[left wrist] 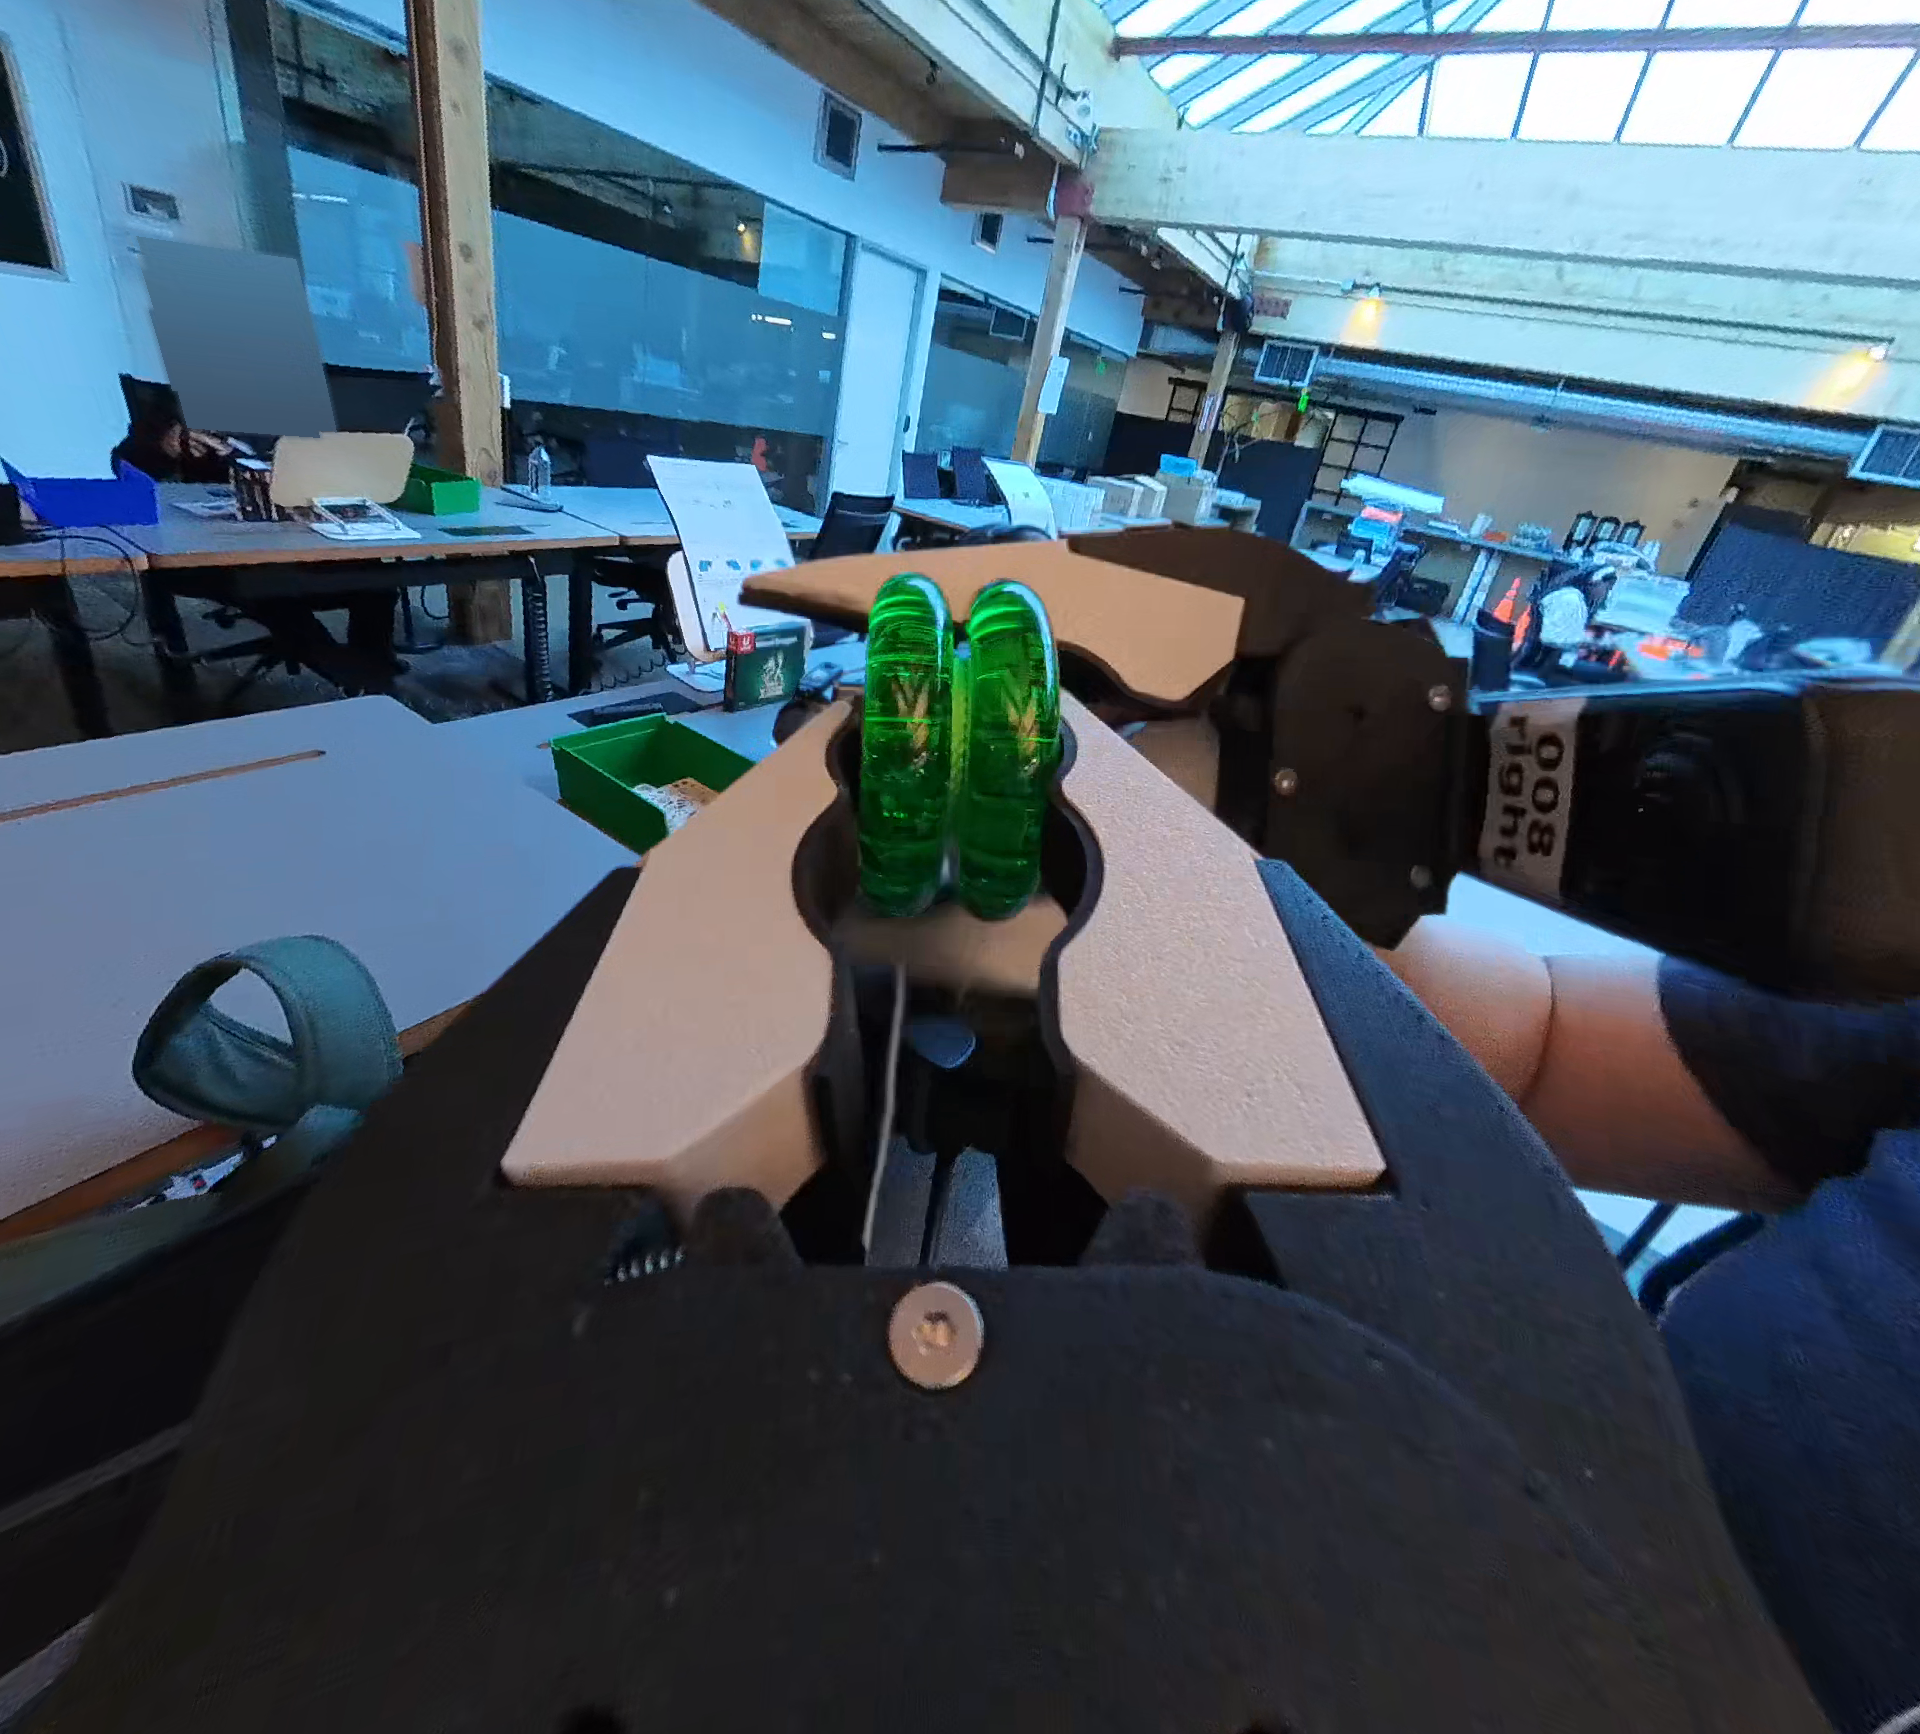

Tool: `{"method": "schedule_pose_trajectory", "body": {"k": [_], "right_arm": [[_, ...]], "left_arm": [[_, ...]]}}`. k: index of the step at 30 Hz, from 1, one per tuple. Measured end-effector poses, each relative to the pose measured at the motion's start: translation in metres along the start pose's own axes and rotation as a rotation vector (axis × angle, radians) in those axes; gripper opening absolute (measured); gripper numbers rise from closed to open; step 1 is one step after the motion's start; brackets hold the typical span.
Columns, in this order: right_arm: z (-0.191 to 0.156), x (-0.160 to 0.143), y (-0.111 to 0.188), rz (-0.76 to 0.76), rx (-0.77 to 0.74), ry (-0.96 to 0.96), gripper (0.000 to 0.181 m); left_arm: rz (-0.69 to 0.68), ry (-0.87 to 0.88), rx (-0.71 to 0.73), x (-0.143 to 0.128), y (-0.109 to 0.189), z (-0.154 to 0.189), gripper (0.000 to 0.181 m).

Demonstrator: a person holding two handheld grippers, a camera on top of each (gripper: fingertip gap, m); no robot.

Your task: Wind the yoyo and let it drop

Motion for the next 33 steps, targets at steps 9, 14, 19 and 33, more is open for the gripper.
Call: {"method": "schedule_pose_trajectory", "body": {"k": [9,14,19,33], "right_arm": [[0.043,-0.02,0.008,-0.077,0.205,0.255,0.038],[0.002,-0.008,0.015,0.041,0.251,0.139,0.082],[0.022,-0.01,0.013,-0.008,0.064,0.03,0.073],[0.02,-0.001,0.027,0.087,0.082,-0.237,0.065]], "left_arm": [[0.046,-0.016,-0.031,0.002,-0.005,0.009,0.028],[0.052,0.0,-0.039,0.003,-0.003,0.007,0.028],[-0.018,-0.025,-0.042,-0.011,-0.011,0.009,0.029],[-0.023,-0.028,-0.065,-0.009,-0.012,0.018,0.029]]}}
Point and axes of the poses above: each gripper's, where its closed fingertips meet, y back along the fingers, x out of its top, z = x × y across the jaws, the point moved 3 cm from there along y, back along the fingers, and after that the axes turned 13 degrees about y, right-handed, at the moved point
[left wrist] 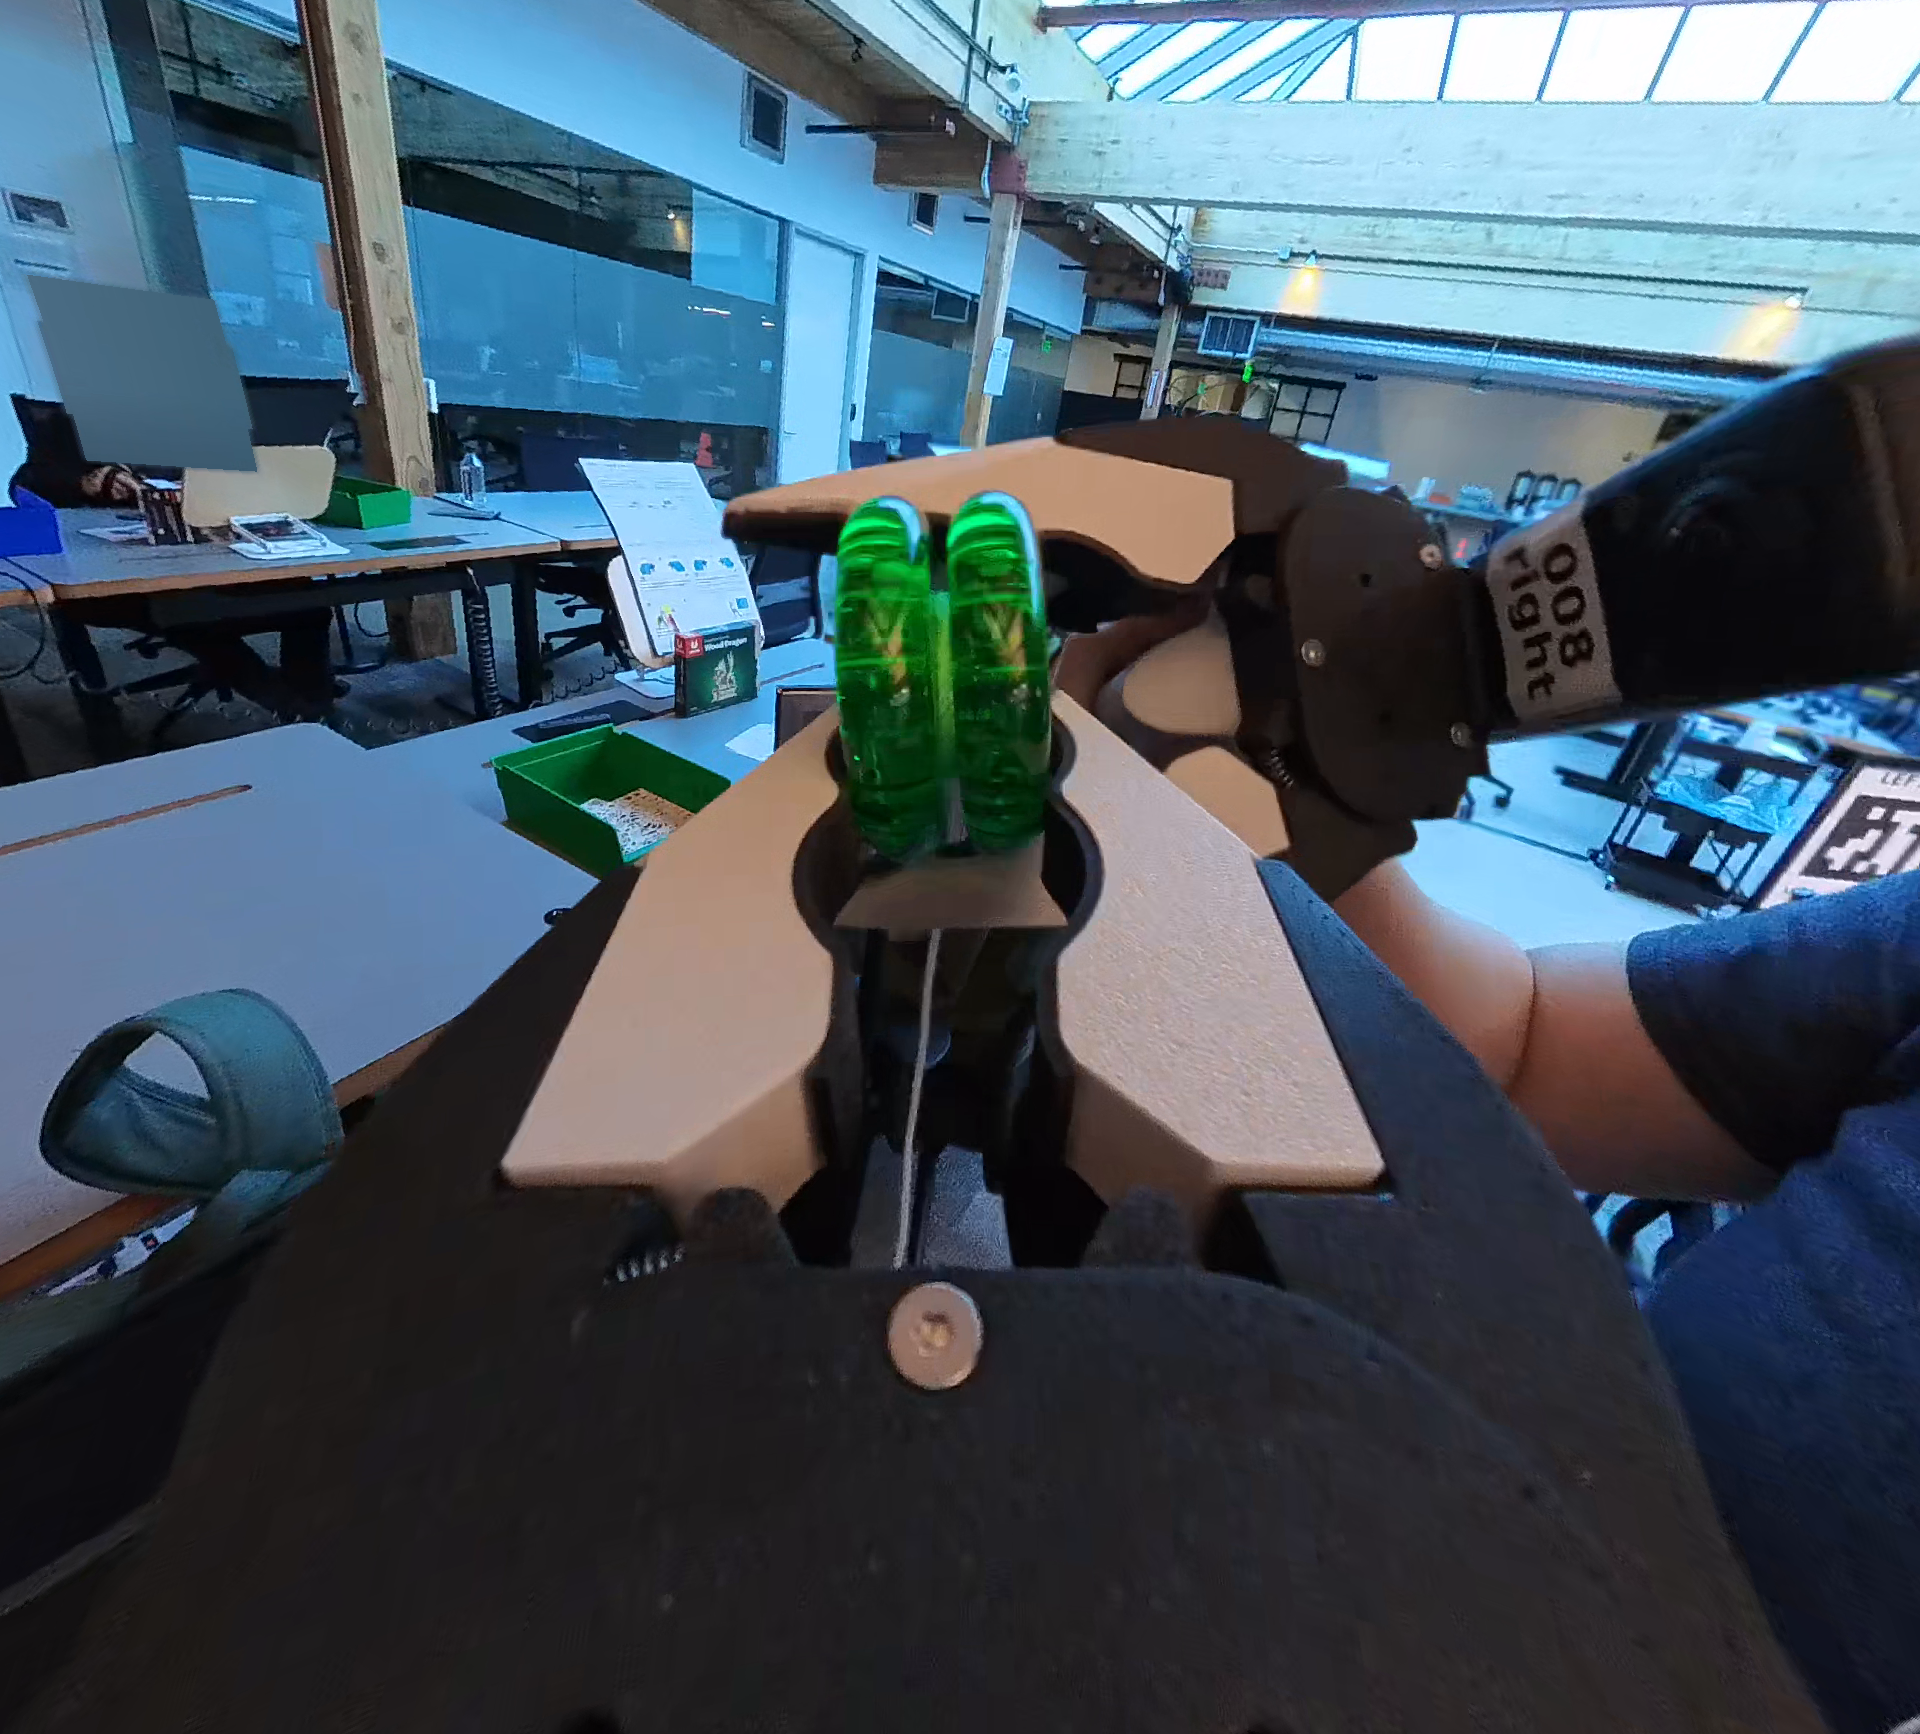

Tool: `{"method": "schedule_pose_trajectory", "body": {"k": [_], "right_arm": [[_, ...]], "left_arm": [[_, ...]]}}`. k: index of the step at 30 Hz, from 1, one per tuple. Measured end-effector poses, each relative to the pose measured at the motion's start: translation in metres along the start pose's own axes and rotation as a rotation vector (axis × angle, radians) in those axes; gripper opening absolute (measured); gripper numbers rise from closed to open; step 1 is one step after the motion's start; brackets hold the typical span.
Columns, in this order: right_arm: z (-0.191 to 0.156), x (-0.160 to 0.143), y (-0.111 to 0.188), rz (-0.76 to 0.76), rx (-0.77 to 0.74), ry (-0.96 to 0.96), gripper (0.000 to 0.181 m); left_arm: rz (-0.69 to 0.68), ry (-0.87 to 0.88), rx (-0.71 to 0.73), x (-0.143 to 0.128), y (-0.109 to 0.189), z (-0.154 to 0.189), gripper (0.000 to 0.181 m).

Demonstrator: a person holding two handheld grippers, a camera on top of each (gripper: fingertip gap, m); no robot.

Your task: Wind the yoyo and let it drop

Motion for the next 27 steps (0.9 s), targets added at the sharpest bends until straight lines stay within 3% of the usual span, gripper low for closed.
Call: {"method": "schedule_pose_trajectory", "body": {"k": [6,10,14,18,21,24,26,27], "right_arm": [[0.012,-0.003,0.008,0.027,-0.004,-0.024,0.063],[-0.003,0.017,0.01,0.098,-0.048,0.126,0.078],[-0.001,0.016,0.009,0.058,-0.123,0.248,0.064],[-0.006,0.015,0.01,0.072,0.002,0.341,0.063],[-0.02,0.005,0.013,0.054,0.203,0.575,0.063],[-0.02,0.007,0.018,0.089,0.218,0.761,0.063],[-0.014,0.012,0.012,0.072,0.153,0.607,0.072],[-0.015,0.014,0.008,0.066,0.141,0.483,0.088]], "left_arm": [[0.005,-0.023,-0.014,0.007,0.003,0.01,0.029],[-0.009,-0.004,0.004,0.002,-0.002,0.008,0.028],[-0.05,0.028,-0.004,-0.005,-0.004,0.004,0.029],[-0.109,0.052,-0.027,-0.01,-0.003,0.006,0.031],[-0.133,0.019,-0.022,-0.008,-0.003,0.007,0.033],[-0.178,-0.008,-0.039,-0.008,-0.003,0.009,0.028],[-0.141,-0.014,-0.034,0.002,0.0,0.009,0.027],[-0.093,-0.006,-0.024,0.008,0.004,0.008,0.026]]}}
Point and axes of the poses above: each gripper's, where its closed fingertips meet, y back along the fingers, x out of its top, z = x × y across the jaws, the point moved 3 cm from there along y, back along the fingers, and after that the axes turned 13 degrees about y, right-handed, at the moved point
